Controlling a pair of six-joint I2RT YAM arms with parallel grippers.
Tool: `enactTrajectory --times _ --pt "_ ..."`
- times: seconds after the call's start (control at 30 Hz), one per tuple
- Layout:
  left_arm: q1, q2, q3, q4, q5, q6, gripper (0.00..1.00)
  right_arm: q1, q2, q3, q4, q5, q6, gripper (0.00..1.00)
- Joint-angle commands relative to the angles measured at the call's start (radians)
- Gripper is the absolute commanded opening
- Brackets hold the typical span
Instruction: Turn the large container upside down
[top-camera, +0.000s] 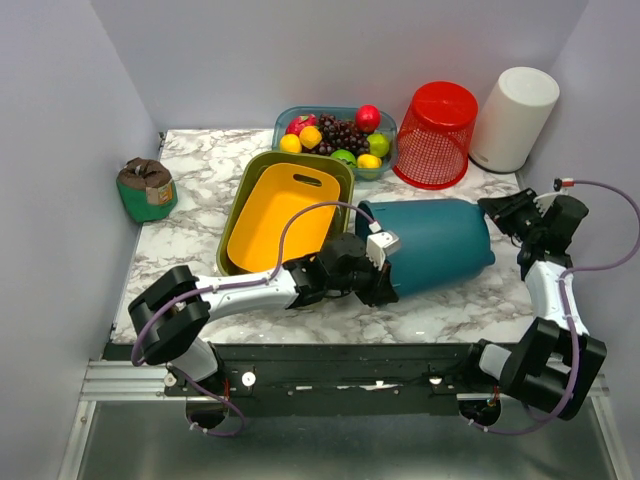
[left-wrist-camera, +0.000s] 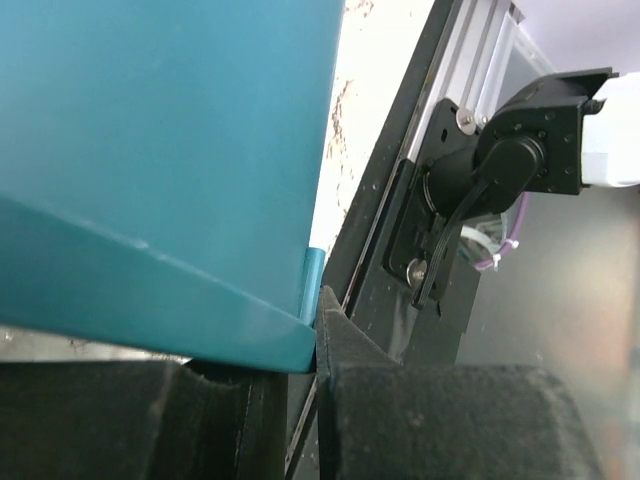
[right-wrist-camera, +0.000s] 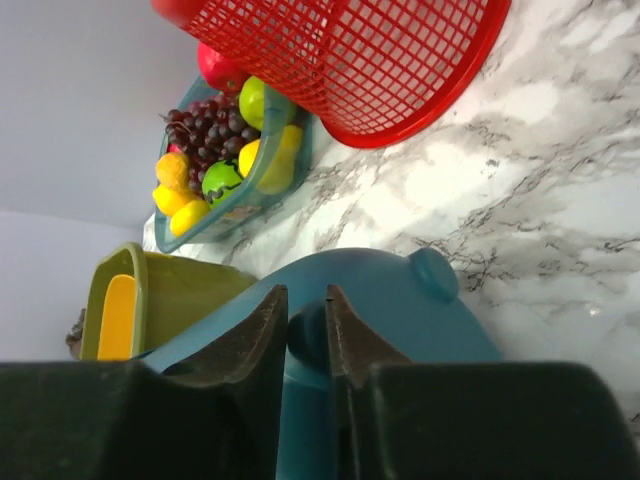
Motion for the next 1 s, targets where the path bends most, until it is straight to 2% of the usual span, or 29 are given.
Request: enactTrajectory --times 0.0,0.1,0.13,0.17,0.2,0.23,0.3,0.43,0.6,0.63,0.8,0.87,0.97 --pt "0.007 0.073 0.012 -0.18 -0.034 -0.041 0.02 0.026 -0.08 0.006 -0.055 -0.066 -0.057 0.23" --pt "0.004 0.092 0.046 -0.18 -0.029 -0.033 0.05 0.026 -0.108 0.038 -0.087 -0.053 -0.073 0.23" --pt "0.005 0.098 0.058 -0.203 -0.028 -0.03 0.05 0.026 -0.116 0.044 -0.105 -0.047 -0.074 0.27" --pt "0.004 0.105 0.071 -0.212 -0.029 -0.027 0.05 0.026 -0.119 0.049 -0.121 -0.014 -0.077 0.46" --pt "0.002 0.111 0.083 -0.224 -0.034 -0.026 0.04 0.024 -0.119 0.052 -0.13 0.006 -0.092 0.84" --pt "0.002 0.112 0.083 -0.224 -0.034 -0.026 0.04 0.026 -0.116 0.049 -0.13 0.026 -0.099 0.91" --pt "0.004 0.096 0.062 -0.215 -0.044 -0.03 0.04 0.026 -0.096 0.053 -0.13 0.097 -0.097 0.99" --pt "0.004 0.069 0.026 -0.217 -0.064 -0.036 0.04 0.024 -0.039 0.093 -0.187 0.229 -0.12 1.0" --pt "0.002 0.059 -0.014 -0.189 -0.057 -0.05 0.04 0.026 0.083 0.1 -0.103 0.049 -0.074 1.0" --pt "0.002 0.061 -0.012 -0.189 -0.054 -0.05 0.04 0.026 0.088 0.083 -0.045 0.028 -0.038 1.0" --pt "0.004 0.069 0.003 -0.188 -0.055 -0.052 0.09 0.041 0.054 0.004 0.017 -0.046 0.032 0.99" --pt "0.002 0.069 0.011 -0.188 -0.055 -0.05 0.13 0.052 0.008 -0.029 0.03 -0.038 0.039 0.96" --pt "0.004 0.073 0.018 -0.191 -0.054 -0.044 0.23 0.053 -0.025 -0.04 0.03 -0.036 0.038 0.85"
